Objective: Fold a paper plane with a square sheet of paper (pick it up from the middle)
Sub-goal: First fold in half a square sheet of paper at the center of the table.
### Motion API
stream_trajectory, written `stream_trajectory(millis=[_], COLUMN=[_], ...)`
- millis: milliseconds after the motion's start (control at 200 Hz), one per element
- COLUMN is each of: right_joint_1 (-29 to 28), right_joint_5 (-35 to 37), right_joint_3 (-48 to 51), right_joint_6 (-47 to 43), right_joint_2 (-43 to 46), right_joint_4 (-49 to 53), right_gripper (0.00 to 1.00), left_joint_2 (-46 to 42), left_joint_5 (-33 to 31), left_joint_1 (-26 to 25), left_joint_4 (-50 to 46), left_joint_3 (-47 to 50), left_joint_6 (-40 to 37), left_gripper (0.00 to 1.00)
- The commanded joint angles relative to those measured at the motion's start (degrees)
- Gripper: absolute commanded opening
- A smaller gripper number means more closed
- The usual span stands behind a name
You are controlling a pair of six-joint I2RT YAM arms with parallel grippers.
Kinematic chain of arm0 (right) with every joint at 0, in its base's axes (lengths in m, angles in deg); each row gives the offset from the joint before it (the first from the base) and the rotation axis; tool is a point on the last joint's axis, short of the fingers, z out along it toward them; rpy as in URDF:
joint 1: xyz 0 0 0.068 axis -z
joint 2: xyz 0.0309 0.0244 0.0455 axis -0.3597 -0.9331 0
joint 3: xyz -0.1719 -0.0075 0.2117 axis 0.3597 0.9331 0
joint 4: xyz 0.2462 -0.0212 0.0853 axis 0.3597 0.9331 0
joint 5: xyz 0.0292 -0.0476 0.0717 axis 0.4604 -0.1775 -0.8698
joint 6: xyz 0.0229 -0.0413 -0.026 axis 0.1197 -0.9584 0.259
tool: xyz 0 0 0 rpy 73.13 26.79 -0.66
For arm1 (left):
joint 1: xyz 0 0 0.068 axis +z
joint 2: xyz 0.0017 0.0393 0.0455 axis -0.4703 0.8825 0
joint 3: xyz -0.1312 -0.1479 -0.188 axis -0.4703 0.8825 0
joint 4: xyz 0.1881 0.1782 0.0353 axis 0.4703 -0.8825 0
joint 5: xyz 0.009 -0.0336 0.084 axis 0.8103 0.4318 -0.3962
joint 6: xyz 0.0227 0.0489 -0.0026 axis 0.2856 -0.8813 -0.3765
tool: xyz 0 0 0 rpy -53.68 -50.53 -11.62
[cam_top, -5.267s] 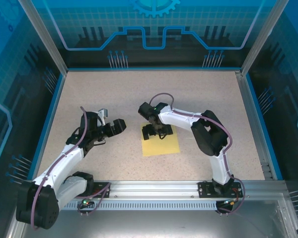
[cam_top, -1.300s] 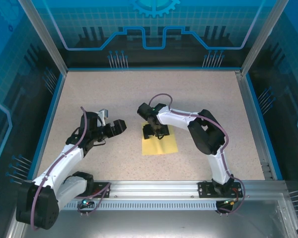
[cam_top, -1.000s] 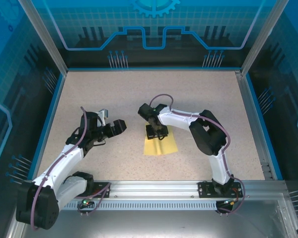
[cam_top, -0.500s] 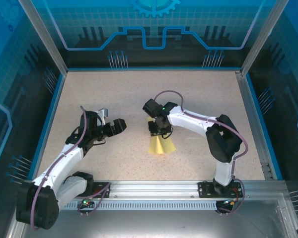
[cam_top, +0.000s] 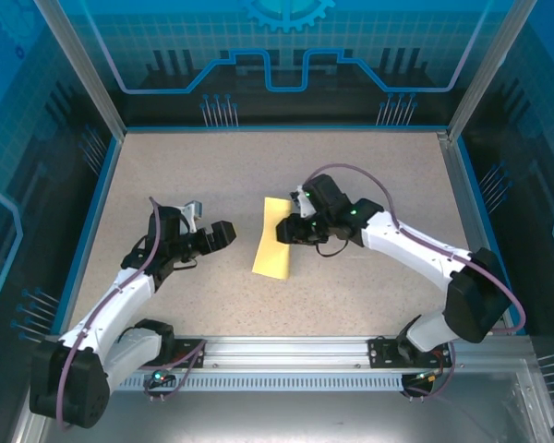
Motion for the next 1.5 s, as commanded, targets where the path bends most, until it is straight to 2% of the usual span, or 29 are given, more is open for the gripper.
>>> stream_trajectory(millis=[0, 240, 420, 580, 805, 1090, 1295, 1496], right_joint_1=[3.7, 9.5, 10.8, 11.0, 11.4, 12.0, 12.3, 12.4], right_joint_5=[-7.2, -10.8, -9.2, -8.0, -7.5, -7.3, -6.7, -5.3], right_joint_3=[6.0, 10.5, 9.1, 8.9, 8.7, 7.4, 6.8, 7.0], right_joint_6=[1.8, -1.3, -4.6, -6.1, -8.8, -10.7, -11.4, -11.0], right_joint_2=[-2.5, -8.6, -11.4, -13.8, -15.7, -19.4, -21.0, -21.2], right_joint_4=[-6.8, -9.5, -7.2, -7.1, -6.1, -5.8, -5.4, -4.9], right_gripper=[0.36, 0.37, 0.4, 0.42, 0.47, 0.49, 0.53, 0.53], left_joint_2=[1.8, 10.1, 15.8, 20.2, 25.1, 28.9, 31.7, 33.2], left_joint_5=[3.7, 3.0, 1.2, 2.1, 1.0, -0.6, -0.4, -0.7], left_joint_1=[-0.9, -6.7, -9.8, -11.0, -12.3, -12.8, -12.8, -13.9], left_joint_4=[1.7, 3.2, 7.3, 12.1, 12.3, 16.8, 16.6, 13.4], left_joint_3=[-2.8, -7.2, -9.1, -9.9, -13.3, -13.8, -16.0, -17.7], left_joint_6=[1.0, 1.0, 3.5, 7.2, 8.3, 11.5, 11.7, 9.2], left_gripper=[0.98, 0.98, 0.98, 0.99, 0.98, 0.98, 0.97, 0.91])
